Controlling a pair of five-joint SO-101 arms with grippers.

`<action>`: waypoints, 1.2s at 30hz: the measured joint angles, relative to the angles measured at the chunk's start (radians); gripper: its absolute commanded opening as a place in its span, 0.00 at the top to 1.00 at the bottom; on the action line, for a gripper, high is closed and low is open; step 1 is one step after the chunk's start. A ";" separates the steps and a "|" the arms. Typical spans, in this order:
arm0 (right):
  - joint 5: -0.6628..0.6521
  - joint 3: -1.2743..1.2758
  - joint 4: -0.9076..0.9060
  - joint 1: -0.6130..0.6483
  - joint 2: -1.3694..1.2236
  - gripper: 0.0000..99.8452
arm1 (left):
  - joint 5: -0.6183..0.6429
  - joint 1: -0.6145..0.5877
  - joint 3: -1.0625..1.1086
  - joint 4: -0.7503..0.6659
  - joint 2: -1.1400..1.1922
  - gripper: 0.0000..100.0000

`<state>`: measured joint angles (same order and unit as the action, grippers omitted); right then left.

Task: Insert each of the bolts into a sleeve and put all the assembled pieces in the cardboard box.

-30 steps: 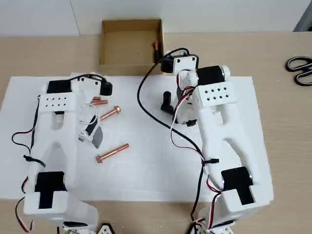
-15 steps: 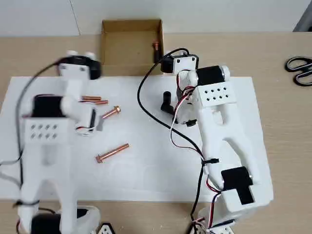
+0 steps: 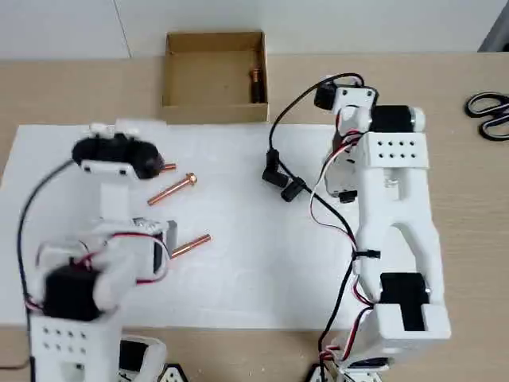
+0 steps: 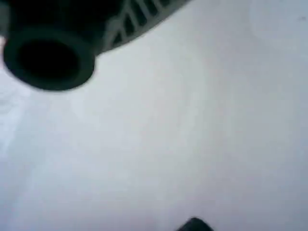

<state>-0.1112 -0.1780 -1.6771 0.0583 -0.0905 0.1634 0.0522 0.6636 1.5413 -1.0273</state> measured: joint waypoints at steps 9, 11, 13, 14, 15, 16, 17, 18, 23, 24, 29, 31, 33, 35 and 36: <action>0.000 0.000 0.000 0.000 0.000 1.00 | 0.362 0.008 0.262 -0.295 -0.051 0.79; 0.000 0.000 0.000 0.000 0.000 1.00 | 0.410 0.008 0.203 -0.265 0.012 0.74; 0.000 0.000 0.000 0.002 0.000 1.00 | 0.460 0.008 0.107 -0.209 0.103 0.68; 0.000 0.000 0.000 0.002 0.000 1.00 | 0.482 0.008 0.052 -0.173 0.157 0.67; 0.000 0.000 0.000 0.002 0.000 1.00 | 0.514 0.008 -0.011 -0.138 0.213 0.65; 0.000 0.000 0.000 0.002 0.000 1.00 | 0.546 0.008 -0.075 -0.098 0.273 0.64; 0.000 0.000 0.000 0.002 0.000 1.00 | 0.572 0.008 -0.140 -0.061 0.336 0.64; 0.000 0.000 0.000 0.002 0.000 1.00 | 0.595 0.008 -0.209 -0.026 0.396 0.64; 0.000 0.000 0.000 0.002 0.000 1.00 | 0.689 0.008 -0.443 0.103 0.700 0.67; 0.000 0.000 0.000 0.002 0.000 1.00 | 0.695 0.008 -0.454 0.118 0.755 0.67; 0.000 0.000 0.000 0.002 0.000 1.00 | 0.703 0.008 -0.463 0.181 0.937 0.67; 0.000 0.000 0.000 0.002 0.000 1.00 | 0.703 0.008 -0.463 0.186 0.980 0.67; 0.000 0.000 0.000 0.002 0.000 1.00 | 0.703 0.008 -0.463 0.189 1.014 0.67; 0.000 0.000 0.000 0.002 0.000 1.00 | 0.713 0.008 -0.463 0.189 1.046 0.67; 0.000 0.000 0.000 0.002 0.000 1.00 | 0.726 0.008 -0.463 0.189 1.065 0.67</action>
<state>-0.1112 -0.1780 -1.6771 0.0598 -0.0905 0.8892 0.0598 0.2002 1.7300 0.0376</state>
